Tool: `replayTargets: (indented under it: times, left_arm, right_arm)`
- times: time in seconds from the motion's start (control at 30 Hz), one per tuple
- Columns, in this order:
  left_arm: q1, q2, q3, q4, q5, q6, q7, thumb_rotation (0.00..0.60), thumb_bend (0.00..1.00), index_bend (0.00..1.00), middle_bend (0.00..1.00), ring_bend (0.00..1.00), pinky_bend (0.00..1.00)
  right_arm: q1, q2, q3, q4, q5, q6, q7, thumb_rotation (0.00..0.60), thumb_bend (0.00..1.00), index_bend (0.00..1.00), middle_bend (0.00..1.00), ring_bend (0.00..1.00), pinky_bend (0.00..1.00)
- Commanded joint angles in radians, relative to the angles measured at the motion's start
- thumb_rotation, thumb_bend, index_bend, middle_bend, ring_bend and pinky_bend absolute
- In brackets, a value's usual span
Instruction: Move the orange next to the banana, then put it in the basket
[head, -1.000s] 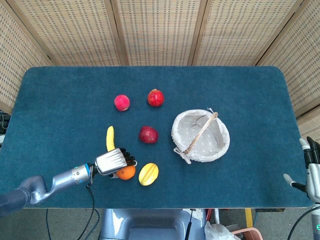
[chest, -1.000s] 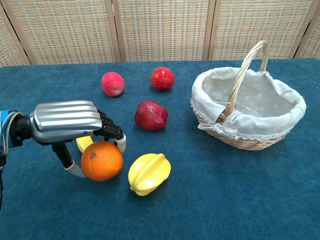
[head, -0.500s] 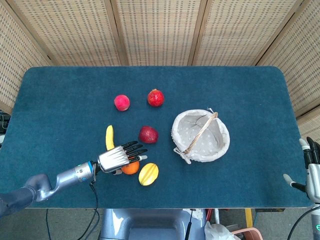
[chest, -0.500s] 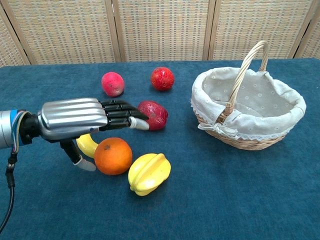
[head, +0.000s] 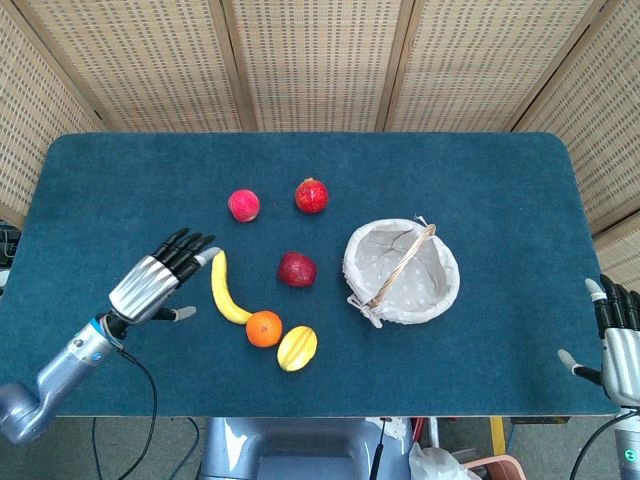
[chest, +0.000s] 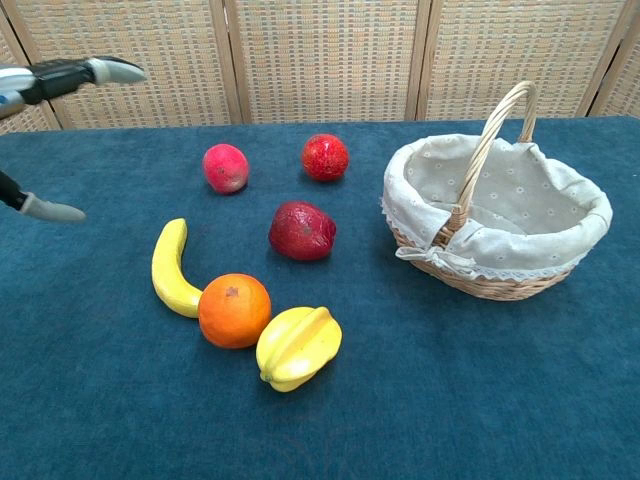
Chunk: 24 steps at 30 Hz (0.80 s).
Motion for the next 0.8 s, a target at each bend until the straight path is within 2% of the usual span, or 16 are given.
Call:
replayTargets:
  times: [0.03, 0.07, 0.2, 0.3, 0.43, 0.47, 0.53, 0.6, 0.7, 0.8]
  left_arm:
    - [0.137, 0.139, -0.048, -0.197, -0.243, 0.002, 0.119, 0.6, 0.0, 0.0, 0.0, 0.0, 0.0]
    - [0.161, 0.17, -0.059, -0.255, -0.311, -0.007, 0.159, 0.6, 0.0, 0.0, 0.0, 0.0, 0.0]
    - [0.223, 0.223, -0.095, -0.368, -0.441, 0.026, 0.242, 0.6, 0.0, 0.0, 0.0, 0.0, 0.0]
    - [0.252, 0.234, -0.11, -0.404, -0.476, 0.037, 0.24, 0.6, 0.0, 0.0, 0.0, 0.0, 0.0]
    - [0.273, 0.215, -0.115, -0.373, -0.474, 0.028, 0.212, 0.6, 0.0, 0.0, 0.0, 0.0, 0.0]
    - [0.273, 0.216, -0.119, -0.365, -0.47, 0.016, 0.202, 0.6, 0.0, 0.0, 0.0, 0.0, 0.0]
    - [0.276, 0.219, -0.13, -0.356, -0.46, 0.019, 0.188, 0.6, 0.0, 0.0, 0.0, 0.0, 0.0]
    - [0.287, 0.223, -0.141, -0.349, -0.447, 0.035, 0.18, 0.6, 0.0, 0.0, 0.0, 0.0, 0.0]
    - [0.296, 0.231, -0.15, -0.348, -0.443, 0.037, 0.176, 0.6, 0.0, 0.0, 0.0, 0.0, 0.0]
    - [0.305, 0.245, -0.162, -0.343, -0.445, 0.032, 0.174, 0.6, 0.0, 0.0, 0.0, 0.0, 0.0]
  right_arm:
    - [0.004, -0.005, -0.003, -0.004, -0.003, -0.006, -0.013, 0.6, 0.0, 0.0, 0.0, 0.0, 0.0]
    - [0.007, -0.006, -0.005, -0.006, -0.006, -0.01, -0.016, 0.6, 0.0, 0.0, 0.0, 0.0, 0.0]
    - [0.024, -0.014, -0.008, 0.001, -0.043, -0.015, -0.024, 0.6, 0.0, 0.0, 0.0, 0.0, 0.0]
    - [0.045, -0.021, -0.001, 0.02, -0.102, 0.003, -0.019, 0.6, 0.0, 0.0, 0.0, 0.0, 0.0]
    - [0.099, -0.016, 0.025, 0.049, -0.245, 0.053, 0.034, 0.6, 0.0, 0.0, 0.0, 0.0, 0.0]
    - [0.14, 0.003, 0.033, 0.039, -0.3, 0.031, 0.043, 0.6, 0.0, 0.0, 0.0, 0.0, 0.0]
    - [0.195, 0.039, 0.038, 0.017, -0.343, -0.027, 0.058, 0.6, 0.0, 0.0, 0.0, 0.0, 0.0]
    - [0.282, 0.08, 0.039, -0.033, -0.39, -0.137, 0.111, 0.6, 0.0, 0.01, 0.0, 0.0, 0.0]
    - [0.399, 0.121, 0.052, -0.092, -0.4, -0.297, 0.179, 0.6, 0.0, 0.02, 0.0, 0.0, 0.0]
    - [0.56, 0.115, 0.104, -0.128, -0.364, -0.5, 0.181, 0.6, 0.0, 0.04, 0.0, 0.0, 0.01]
